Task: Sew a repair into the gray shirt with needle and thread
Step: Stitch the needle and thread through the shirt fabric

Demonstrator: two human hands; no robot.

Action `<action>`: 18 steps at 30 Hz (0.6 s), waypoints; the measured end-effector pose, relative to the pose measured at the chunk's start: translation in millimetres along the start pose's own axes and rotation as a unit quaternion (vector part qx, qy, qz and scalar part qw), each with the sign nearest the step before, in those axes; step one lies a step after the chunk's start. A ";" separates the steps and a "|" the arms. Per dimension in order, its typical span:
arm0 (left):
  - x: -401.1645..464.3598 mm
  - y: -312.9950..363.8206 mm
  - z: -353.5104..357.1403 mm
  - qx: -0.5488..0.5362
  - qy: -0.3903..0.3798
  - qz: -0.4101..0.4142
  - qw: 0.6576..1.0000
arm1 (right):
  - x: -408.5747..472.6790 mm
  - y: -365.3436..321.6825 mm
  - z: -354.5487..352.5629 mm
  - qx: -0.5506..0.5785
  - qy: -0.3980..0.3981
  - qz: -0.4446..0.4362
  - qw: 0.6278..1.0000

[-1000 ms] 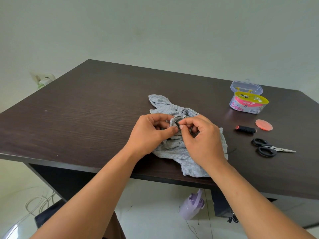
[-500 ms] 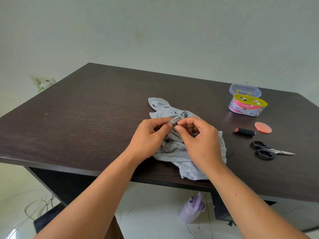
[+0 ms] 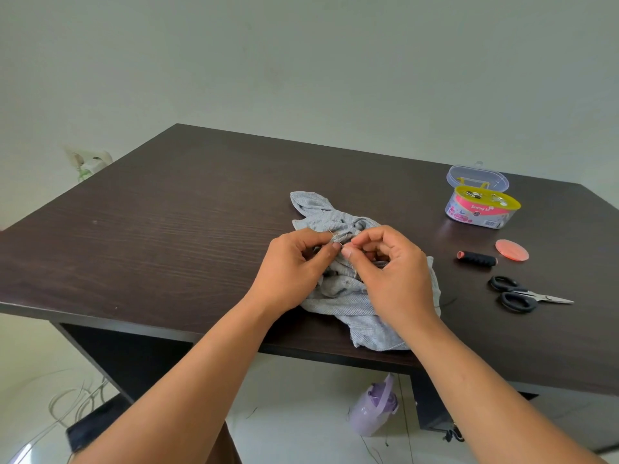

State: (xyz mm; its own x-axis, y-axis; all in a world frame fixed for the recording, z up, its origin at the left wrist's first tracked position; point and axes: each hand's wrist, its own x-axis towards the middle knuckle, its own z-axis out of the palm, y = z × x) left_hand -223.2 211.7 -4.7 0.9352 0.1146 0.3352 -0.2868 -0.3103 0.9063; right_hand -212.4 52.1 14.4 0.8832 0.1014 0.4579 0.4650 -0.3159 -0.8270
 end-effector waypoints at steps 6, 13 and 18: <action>-1.1 1.6 0.6 0.027 0.007 0.008 1.000 | 2.6 0.3 -1.3 -0.010 -0.003 -0.003 1.000; -1.7 2.8 0.6 0.020 0.012 0.023 0.999 | 27.4 -17.8 -0.7 -0.113 -0.051 -0.047 0.991; -1.8 1.4 0.5 0.021 0.003 0.034 0.999 | 45.1 -28.4 3.7 -0.199 -0.137 -0.009 0.970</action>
State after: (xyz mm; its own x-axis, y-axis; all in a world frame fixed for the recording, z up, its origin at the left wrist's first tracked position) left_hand -225.2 210.7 -4.1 0.9120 0.0979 0.3983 -0.3414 -0.3572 0.8694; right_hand -185.6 69.1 57.3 0.8835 0.3401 0.3221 0.4684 -0.6460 -0.6028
